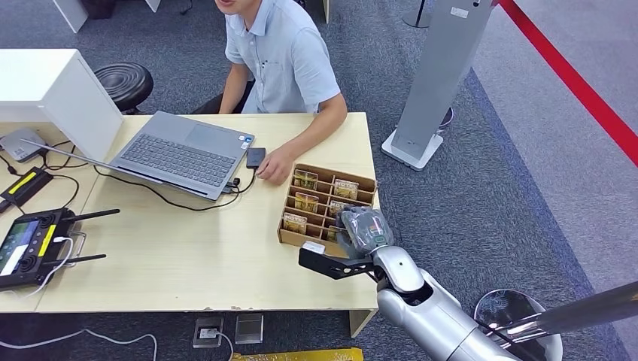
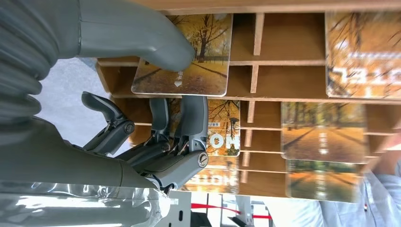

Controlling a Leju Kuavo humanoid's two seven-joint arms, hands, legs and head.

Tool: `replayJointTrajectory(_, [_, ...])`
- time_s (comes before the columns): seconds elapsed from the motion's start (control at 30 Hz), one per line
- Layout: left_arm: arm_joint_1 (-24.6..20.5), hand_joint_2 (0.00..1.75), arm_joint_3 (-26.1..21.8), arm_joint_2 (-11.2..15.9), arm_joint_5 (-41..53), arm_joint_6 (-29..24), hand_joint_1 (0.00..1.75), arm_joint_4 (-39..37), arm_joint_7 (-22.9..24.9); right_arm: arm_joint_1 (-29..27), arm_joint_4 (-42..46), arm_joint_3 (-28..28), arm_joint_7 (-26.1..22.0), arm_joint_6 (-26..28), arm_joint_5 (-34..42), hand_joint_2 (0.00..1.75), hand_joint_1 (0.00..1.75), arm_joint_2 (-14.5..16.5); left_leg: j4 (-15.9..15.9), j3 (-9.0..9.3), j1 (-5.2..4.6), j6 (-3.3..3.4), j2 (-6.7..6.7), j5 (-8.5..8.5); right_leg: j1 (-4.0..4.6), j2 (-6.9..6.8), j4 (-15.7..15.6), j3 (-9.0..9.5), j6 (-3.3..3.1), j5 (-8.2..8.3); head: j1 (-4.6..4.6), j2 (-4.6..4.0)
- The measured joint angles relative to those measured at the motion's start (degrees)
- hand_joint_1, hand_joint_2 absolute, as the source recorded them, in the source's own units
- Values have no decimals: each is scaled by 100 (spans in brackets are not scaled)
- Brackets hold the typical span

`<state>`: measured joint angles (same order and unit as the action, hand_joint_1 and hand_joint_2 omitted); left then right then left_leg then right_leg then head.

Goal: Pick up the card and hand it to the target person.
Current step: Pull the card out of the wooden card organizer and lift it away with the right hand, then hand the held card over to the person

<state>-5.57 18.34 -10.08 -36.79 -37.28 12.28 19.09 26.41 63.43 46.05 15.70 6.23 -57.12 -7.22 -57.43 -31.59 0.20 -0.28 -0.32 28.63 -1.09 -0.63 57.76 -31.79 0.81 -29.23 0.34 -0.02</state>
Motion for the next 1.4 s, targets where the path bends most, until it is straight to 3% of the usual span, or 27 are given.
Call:
replayJointTrajectory(0.33, [4,0,0,96,-150,139,0,0,-166,-28,255,-7,-440,89,220,175,175,-36,0,-7,0,0,0,0,0,0,0,-6,0,0,0,0])
replayJointTrajectory(0.7, [10,0,0,238,-262,318,0,0,-224,-29,432,-5,-566,185,207,175,175,-37,0,-6,0,0,1,0,0,1,1,-4,0,0,2,0])
replayJointTrajectory(0.9, [9,0,3,243,-269,162,0,1,-94,21,642,-28,-637,315,209,175,175,-30,0,-6,0,0,1,0,0,1,1,-5,0,0,0,0])
replayJointTrajectory(1.4, [11,0,90,167,-329,83,0,7,15,513,1747,-615,-753,684,190,175,175,0,0,-5,0,0,1,0,0,1,1,-3,0,0,1,0])
